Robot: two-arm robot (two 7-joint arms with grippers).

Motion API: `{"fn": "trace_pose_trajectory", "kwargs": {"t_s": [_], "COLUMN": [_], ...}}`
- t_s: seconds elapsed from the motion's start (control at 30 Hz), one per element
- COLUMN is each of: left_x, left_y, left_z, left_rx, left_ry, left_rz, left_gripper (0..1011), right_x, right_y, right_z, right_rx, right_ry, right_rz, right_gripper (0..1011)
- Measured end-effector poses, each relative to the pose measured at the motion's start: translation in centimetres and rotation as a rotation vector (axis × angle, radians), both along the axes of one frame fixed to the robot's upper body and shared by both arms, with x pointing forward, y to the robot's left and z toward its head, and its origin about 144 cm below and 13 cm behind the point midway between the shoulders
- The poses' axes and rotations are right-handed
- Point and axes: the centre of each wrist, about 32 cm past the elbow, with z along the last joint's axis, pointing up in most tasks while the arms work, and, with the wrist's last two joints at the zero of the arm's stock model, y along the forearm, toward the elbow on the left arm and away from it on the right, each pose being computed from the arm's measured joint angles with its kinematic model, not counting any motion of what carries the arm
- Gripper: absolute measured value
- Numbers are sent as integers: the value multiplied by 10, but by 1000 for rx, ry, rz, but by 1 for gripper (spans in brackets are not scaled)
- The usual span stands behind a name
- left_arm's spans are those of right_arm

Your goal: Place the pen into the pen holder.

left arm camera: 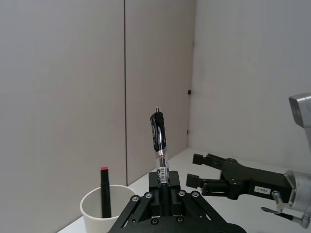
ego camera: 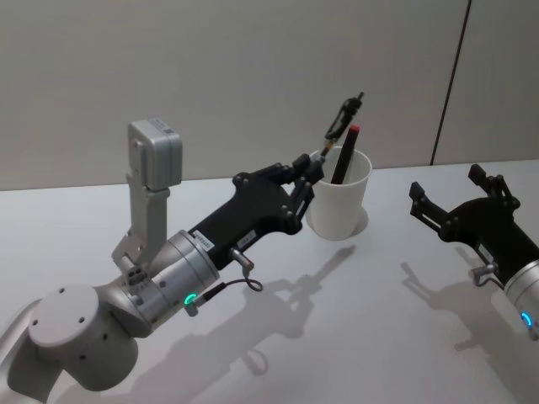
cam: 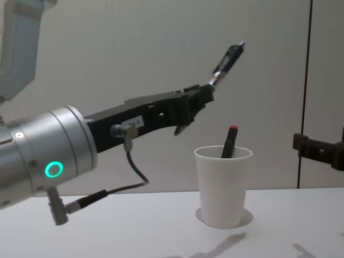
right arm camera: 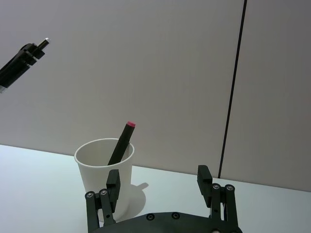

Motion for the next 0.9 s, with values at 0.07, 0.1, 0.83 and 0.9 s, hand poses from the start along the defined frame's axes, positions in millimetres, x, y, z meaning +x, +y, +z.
{"fn": "trace_pose_trajectory", "kwargs": {"t_s": [0.07, 0.1, 0.83, 0.9], "left_x": [1, 2, 7, 7], "left_y": [-2, -2, -10, -10], "left_z": [0, 0, -1, -1], "left_rx": [-3, -4, -15, -15], "left_ry": [1, 1, 3, 3], "left_rz": [-17, -22, -84, -86], "left_gripper": [121, 121, 121, 121], "right_x": [0, 0, -10, -11], "right_y": [0, 0, -11, -12], "right_z": [0, 0, 8, 10], "right_rx": [0, 0, 93, 108], "right_ry": [0, 0, 27, 30], "right_rz": [0, 0, 102, 113], "right_gripper": [1001, 1001, 1001, 1001]}}
